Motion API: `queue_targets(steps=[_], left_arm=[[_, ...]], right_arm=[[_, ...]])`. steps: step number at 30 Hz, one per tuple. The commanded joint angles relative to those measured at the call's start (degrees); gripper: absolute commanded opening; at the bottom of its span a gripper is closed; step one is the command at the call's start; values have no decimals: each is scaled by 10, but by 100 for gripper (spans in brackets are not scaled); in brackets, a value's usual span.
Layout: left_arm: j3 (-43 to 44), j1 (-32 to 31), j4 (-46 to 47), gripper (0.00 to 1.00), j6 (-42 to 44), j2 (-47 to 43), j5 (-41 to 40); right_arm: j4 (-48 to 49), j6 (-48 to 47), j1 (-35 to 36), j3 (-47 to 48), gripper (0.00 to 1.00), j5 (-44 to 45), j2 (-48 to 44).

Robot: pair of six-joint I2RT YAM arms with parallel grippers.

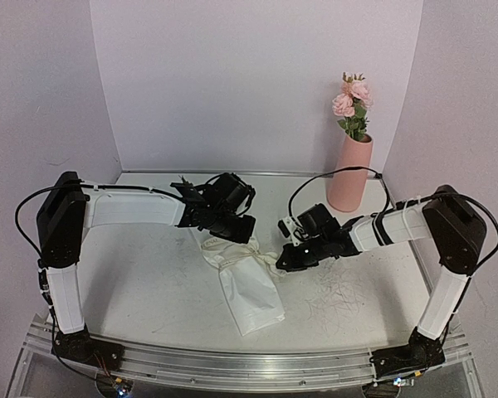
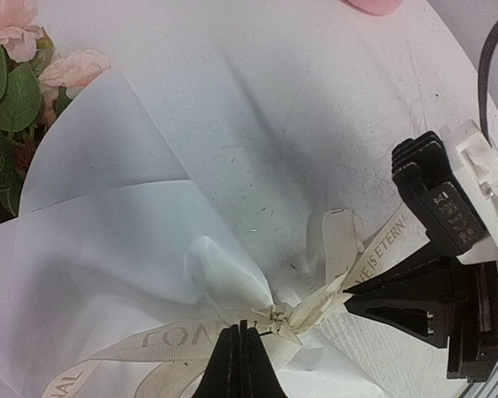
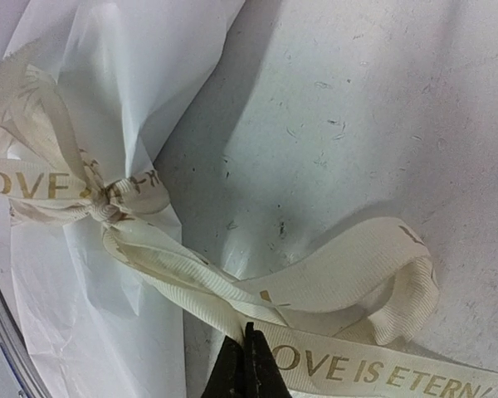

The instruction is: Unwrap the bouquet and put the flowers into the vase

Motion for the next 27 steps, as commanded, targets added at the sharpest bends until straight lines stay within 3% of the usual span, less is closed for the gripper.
queue_targets(steps=[1, 18, 27], left_arm=[[10, -2, 13, 0, -1, -8, -16], [-150, 1, -27, 0, -45, -219, -217], [-187, 5, -89, 0, -77, -293, -356]], right_arm=[[-14, 12, 4, -12, 0, 25, -44], [-89, 96, -50, -56, 0, 178, -87], [-144, 124, -87, -47, 0, 242, -97]])
